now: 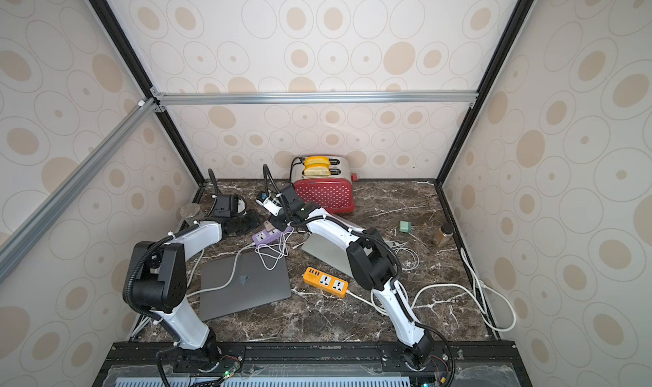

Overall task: Unplug the laptop charger
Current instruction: Remove the charging cable from the plug.

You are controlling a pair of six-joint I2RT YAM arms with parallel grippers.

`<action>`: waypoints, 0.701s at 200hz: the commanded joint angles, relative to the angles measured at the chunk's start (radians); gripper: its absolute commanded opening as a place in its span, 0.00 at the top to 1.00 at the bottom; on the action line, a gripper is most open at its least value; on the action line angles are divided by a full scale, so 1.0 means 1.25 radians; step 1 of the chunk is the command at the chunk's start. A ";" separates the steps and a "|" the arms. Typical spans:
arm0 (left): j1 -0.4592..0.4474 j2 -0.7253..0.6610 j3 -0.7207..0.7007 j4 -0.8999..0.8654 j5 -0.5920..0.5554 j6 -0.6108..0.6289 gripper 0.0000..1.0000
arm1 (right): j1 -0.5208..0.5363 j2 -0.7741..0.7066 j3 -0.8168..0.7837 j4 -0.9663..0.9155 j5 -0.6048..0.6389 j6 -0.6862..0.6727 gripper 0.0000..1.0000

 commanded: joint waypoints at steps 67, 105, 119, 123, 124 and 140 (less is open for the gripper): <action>0.000 0.016 -0.013 0.010 0.028 -0.007 0.55 | 0.016 0.029 -0.008 0.025 0.009 0.030 0.53; 0.000 0.035 -0.008 -0.022 0.019 -0.009 0.56 | 0.022 0.032 -0.010 0.026 0.033 0.047 0.52; 0.000 0.039 -0.010 -0.035 0.013 -0.010 0.56 | 0.023 0.033 -0.015 0.034 0.038 0.056 0.52; 0.001 0.040 -0.012 -0.037 0.013 -0.010 0.56 | 0.023 0.033 -0.016 0.034 0.039 0.059 0.51; 0.001 0.041 -0.012 -0.038 0.013 -0.010 0.56 | 0.023 0.032 -0.016 0.034 0.040 0.059 0.51; 0.000 0.045 -0.022 -0.041 0.011 -0.012 0.56 | 0.024 0.034 -0.019 0.037 0.047 0.069 0.51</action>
